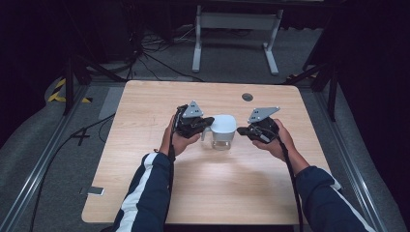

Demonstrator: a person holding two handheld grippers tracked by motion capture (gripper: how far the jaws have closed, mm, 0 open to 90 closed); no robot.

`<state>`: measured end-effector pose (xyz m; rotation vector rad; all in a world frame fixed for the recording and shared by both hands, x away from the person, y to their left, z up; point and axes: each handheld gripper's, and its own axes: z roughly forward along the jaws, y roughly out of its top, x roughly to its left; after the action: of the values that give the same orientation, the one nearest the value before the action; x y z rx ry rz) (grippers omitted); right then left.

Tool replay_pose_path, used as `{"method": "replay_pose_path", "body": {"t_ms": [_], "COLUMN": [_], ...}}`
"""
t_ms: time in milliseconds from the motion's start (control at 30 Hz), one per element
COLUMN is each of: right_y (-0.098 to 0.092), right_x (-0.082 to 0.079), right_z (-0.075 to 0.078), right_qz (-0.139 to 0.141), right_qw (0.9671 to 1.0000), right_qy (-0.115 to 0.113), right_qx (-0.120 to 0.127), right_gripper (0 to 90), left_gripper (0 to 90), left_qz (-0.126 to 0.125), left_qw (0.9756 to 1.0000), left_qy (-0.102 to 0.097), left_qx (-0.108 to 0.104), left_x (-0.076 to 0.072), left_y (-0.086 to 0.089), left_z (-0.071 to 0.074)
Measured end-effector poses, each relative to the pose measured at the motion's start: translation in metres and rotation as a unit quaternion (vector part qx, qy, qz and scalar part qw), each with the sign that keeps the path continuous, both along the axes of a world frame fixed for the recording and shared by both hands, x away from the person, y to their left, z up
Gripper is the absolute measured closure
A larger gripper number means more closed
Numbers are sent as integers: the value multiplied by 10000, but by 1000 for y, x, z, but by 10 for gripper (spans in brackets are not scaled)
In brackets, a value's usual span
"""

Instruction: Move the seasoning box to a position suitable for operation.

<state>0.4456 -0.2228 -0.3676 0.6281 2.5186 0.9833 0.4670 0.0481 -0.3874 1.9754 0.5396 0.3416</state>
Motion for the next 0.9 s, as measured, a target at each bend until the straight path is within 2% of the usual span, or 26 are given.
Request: {"method": "replay_pose_path", "body": {"t_ms": [133,367,500,900], "right_y": [2,2,3,2], "right_x": [0,1,1,1], "right_z": [-1,-2,-2,-3], "right_qz": [4,13,-10,-24], "right_qw": [10000,10000,10000,9999], "right_qy": [22,64,56,96], "right_qx": [-46,-56,-59,-35], "right_gripper": [895,895,895,893], "left_gripper": [900,900,900,900], "left_qz": [4,3,30,92], "left_qw": [9999,10000,10000,9999], "left_qy": [-93,-74,-13,-69], "left_qx": [52,65,-55,-92], "left_x": [-2,-1,-2,-2], "left_y": [-2,-1,0,1], "left_z": [0,0,-2,-3]}}
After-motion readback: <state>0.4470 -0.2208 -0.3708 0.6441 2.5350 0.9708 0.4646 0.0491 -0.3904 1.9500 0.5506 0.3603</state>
